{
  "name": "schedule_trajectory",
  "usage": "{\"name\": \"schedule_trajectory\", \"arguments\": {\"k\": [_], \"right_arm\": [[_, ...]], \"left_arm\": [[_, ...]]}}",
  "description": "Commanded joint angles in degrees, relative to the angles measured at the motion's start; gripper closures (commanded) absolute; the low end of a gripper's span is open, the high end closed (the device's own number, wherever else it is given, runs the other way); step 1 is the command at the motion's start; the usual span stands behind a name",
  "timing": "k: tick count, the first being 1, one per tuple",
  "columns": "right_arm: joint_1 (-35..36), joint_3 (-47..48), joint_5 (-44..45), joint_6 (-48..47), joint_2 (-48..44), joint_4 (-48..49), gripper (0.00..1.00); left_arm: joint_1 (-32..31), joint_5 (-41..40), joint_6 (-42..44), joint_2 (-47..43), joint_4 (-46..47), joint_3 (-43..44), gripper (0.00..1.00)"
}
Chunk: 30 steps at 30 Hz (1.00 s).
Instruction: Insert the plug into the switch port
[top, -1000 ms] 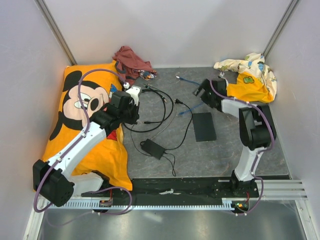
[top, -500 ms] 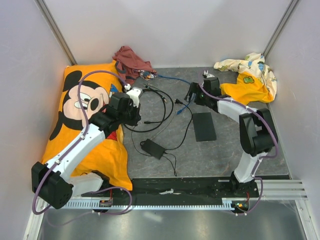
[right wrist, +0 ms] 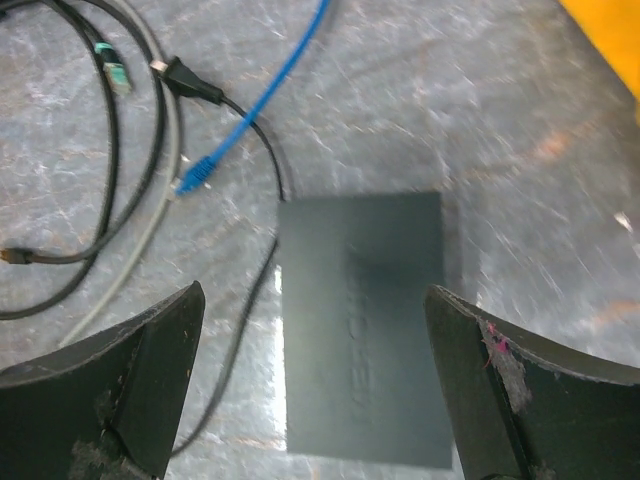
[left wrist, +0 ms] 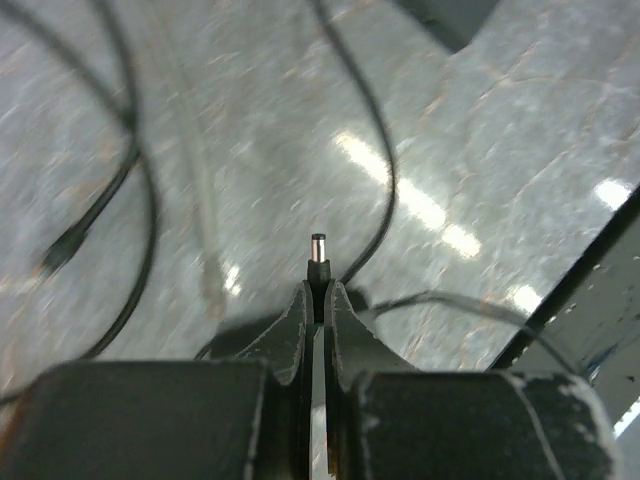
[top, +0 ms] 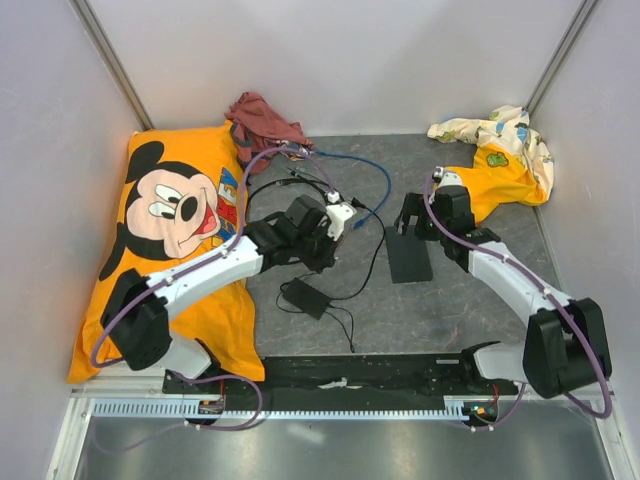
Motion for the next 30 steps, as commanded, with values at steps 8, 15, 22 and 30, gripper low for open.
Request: {"name": "schedule_trajectory", "arguments": {"k": [8,15,22,30], "right_arm": [[-6.2,-10.8,3.7,9.9,-8.7,5.7,0.02],[-13.7,-12.8,-7.0,12.6,-3.4,10.1,0.02],[-14.7,-12.6,-10.8,13.6,3.2,13.0,0.02],[-14.7,-12.9,-12.7,13.7,5.7,14.5,0.02]], "left_arm": [[-3.5,10.4,6.0,17.2,22.4,3.0,0.98],[-6.1,9.8,8.5,21.7,31.4,2.4,0.99],[-8.6,10.0,9.0,28.1,29.1,7.8,0.98],[-9.7,7.7,11.5,33.3,23.8,13.6,0.98]]}}
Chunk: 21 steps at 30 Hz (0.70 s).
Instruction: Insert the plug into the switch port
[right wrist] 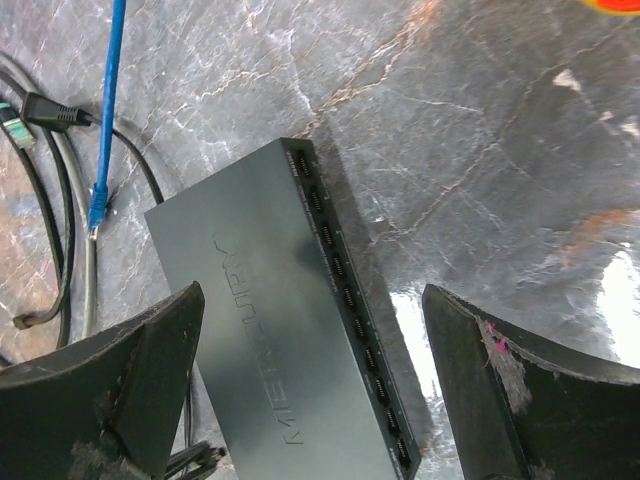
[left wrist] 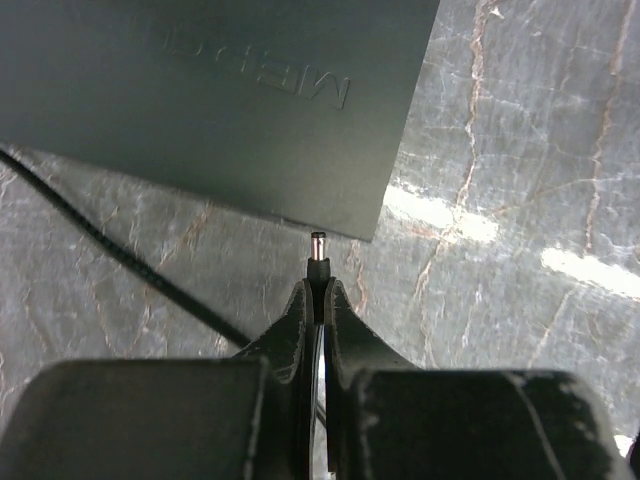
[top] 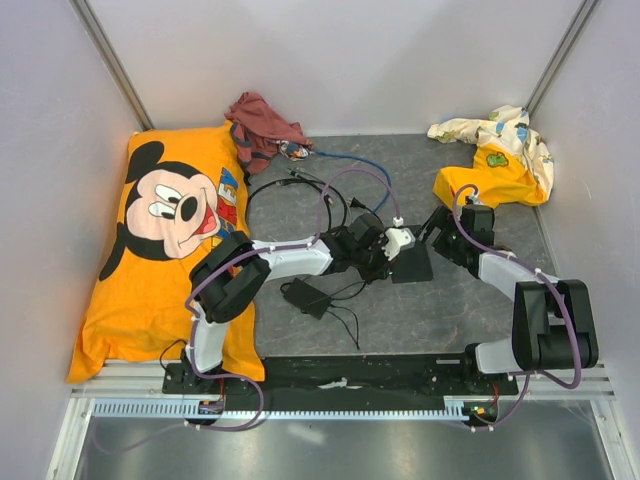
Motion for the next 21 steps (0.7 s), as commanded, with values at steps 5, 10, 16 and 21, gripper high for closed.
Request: {"name": "schedule_trajectory", "arguments": {"k": [5,10,16,21], "right_arm": [[-0.2,-0.3,-3.3,0.4,2.2,3.8,0.02],[-0.2,-0.6,-3.8,0.6,2.6,4.5,0.02],[-0.3,-0.7,-4.7,0.8,3.0,4.8,0.02],[-0.6,-1.1,-5.7,1.7,3.9,5.2,0.02]], "left_arm": [[-0.6,-3.3,5.6,3.7,-5.0,6.0,0.99],[-0.7,-3.8,6.0,3.9,-6.0,6.2,0.98],[-0.9,-3.1,5.9,3.8,-6.1,6.7,0.99],[-1.4,-3.2,6.0,4.1,-6.0,7.5,0.98]]}}
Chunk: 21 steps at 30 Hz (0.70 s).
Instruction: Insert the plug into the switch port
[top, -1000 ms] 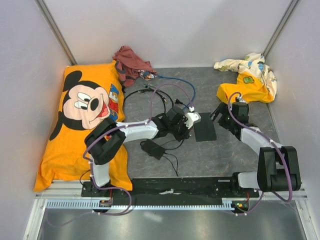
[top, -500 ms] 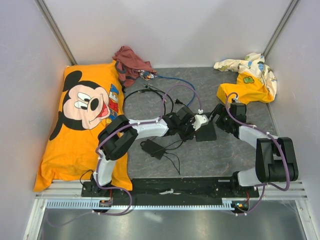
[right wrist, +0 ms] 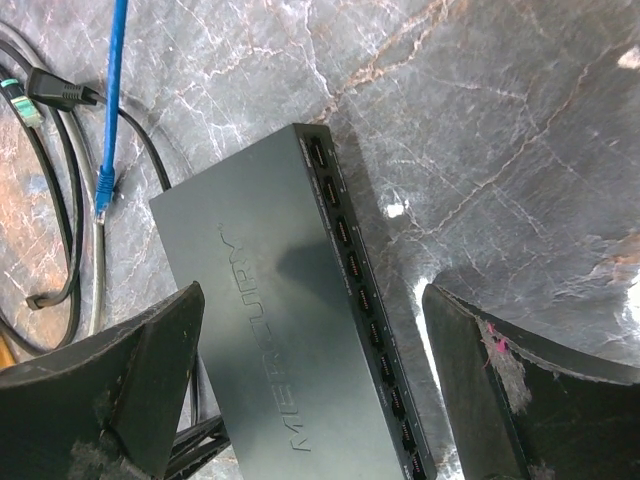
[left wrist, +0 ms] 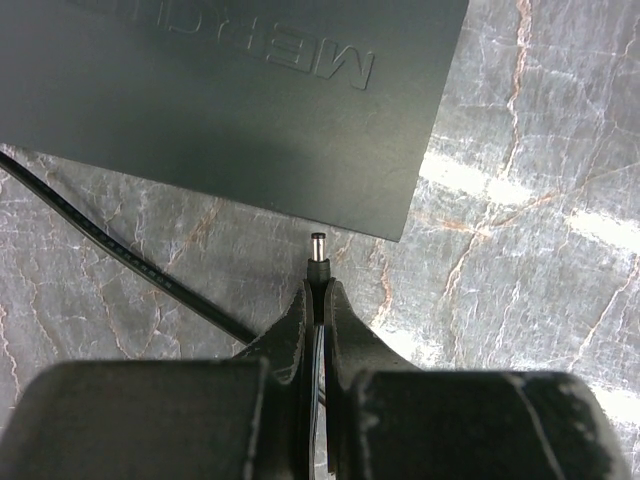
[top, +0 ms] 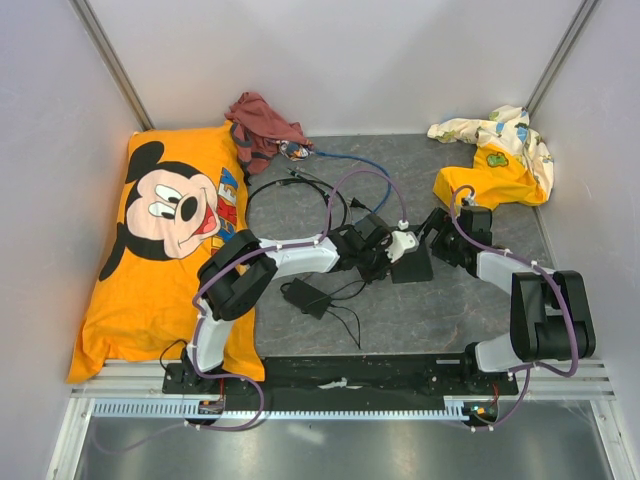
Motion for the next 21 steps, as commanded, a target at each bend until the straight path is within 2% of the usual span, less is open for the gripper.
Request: {"name": "schedule_trajectory", "arguments": {"k": [1,5,21], "right_arm": [[-0.6,-0.9,-2.3,1.4,1.0,2.8,0.02],[-2.6,-1.9,-4.9,2.7,1.8,5.0,0.02],[-2.9,-2.6,-7.1,3.0,3.6,6.7,0.02]], "left_arm": [[-0.7,-0.2,2.3,0.6,0.7,2.7,0.98],[-0.7,-0.6,2.4,1.2,0.7,3.0,0.99],[-0.8,-2.0,3.7,0.8,-0.4,4.3,0.98]]}}
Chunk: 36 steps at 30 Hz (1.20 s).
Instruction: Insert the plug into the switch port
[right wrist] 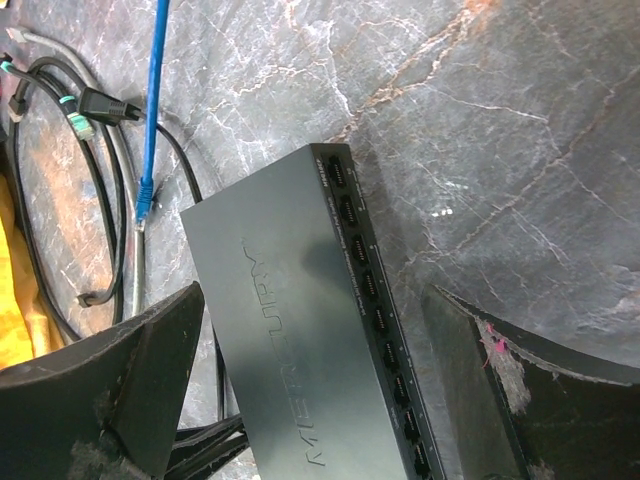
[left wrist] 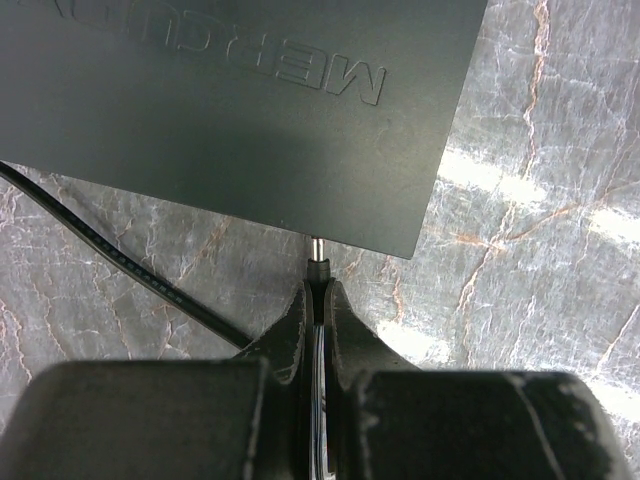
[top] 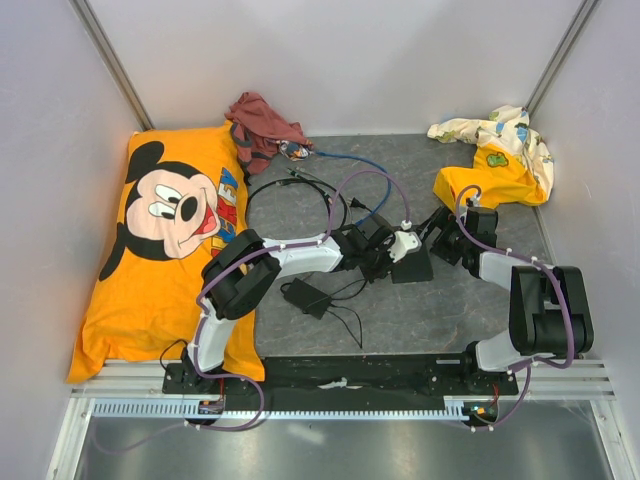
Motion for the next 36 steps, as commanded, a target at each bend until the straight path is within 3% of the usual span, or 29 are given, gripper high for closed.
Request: {"name": "schedule_trajectory", "arguments": {"k": [1,36], "right_arm": [[-0.2,-1.2,-1.5,0.3,1.5,0.8,0.02],[-0.2,-1.3,-2.7,0.3,2.9,1.5,0.02]], "left_arm": [[-0.4,-0.4,2.5,-0.8,0.3,2.4,0.98],[-0.6,0.4,2.5,-3.7,0.4,2.4,0.98]]}}
